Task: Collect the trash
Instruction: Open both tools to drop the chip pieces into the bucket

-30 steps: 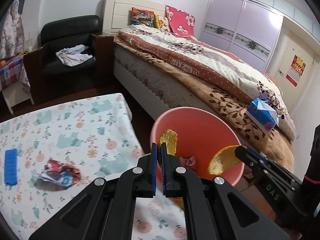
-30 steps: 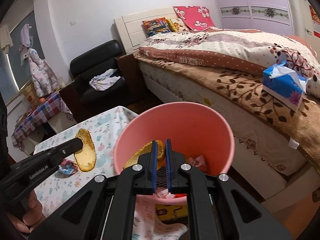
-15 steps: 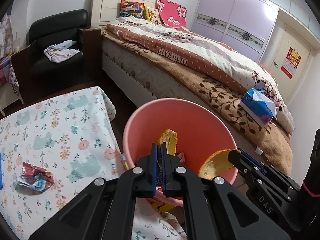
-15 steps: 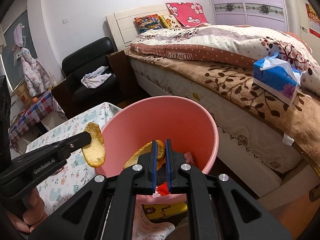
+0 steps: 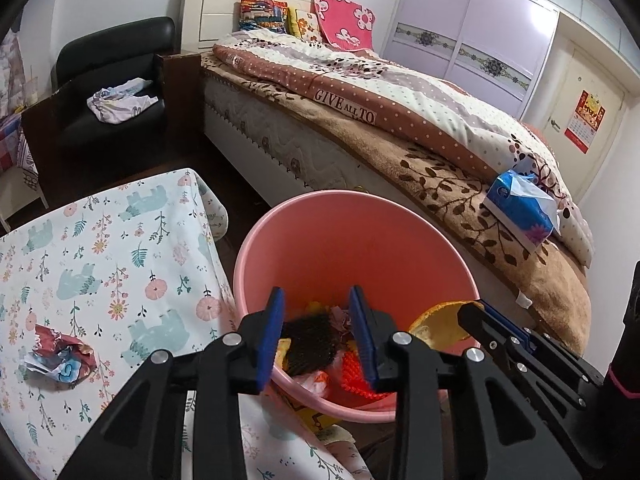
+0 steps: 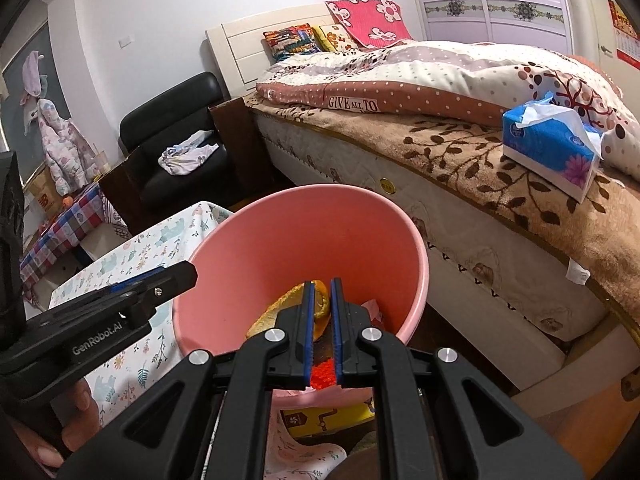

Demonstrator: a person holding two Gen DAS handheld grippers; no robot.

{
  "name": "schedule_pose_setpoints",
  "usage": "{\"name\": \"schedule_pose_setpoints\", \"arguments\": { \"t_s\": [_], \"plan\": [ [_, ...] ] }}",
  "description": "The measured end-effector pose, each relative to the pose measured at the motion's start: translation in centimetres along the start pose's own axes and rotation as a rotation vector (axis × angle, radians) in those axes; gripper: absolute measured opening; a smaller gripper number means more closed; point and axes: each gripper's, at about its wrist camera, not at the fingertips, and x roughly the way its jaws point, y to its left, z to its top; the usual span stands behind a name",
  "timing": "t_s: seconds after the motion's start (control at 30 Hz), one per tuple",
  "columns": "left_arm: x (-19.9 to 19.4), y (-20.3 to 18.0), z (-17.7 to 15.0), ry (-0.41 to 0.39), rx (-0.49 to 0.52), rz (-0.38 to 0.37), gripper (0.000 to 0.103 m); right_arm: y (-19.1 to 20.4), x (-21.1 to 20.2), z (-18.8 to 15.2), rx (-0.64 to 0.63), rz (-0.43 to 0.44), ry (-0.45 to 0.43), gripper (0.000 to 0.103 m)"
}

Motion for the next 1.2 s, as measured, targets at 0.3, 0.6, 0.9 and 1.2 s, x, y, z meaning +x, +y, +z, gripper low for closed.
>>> {"name": "schedule_pose_setpoints", "arguments": {
  "t_s": [0.3,0.6,0.9,1.2],
  "plan": [
    [-0.5,0.4,0.1,-0.002,-0.014,0.006,0.038,0.1,0.3,0.0,0.013,0.021,0.026,0.014],
    [-1.5,1.1,-0.1,-0.020,-0.030,0.007,0.041,1.1,-0.4,0.1,0.000,0.041,0.009,0.033],
    [-3.5,3.3,-0.5,-0.039,-0.056,0.035,0.041,3.3,-1.2,0.0,-0.033,0.076,-0.011,0.033],
    [-6.3,7.0,-1.5,-0.053,-0.096,0.093,0.041,6.6,-2.6,-0.5,-0.087,0.146,-0.047,0.033]
  ]
}}
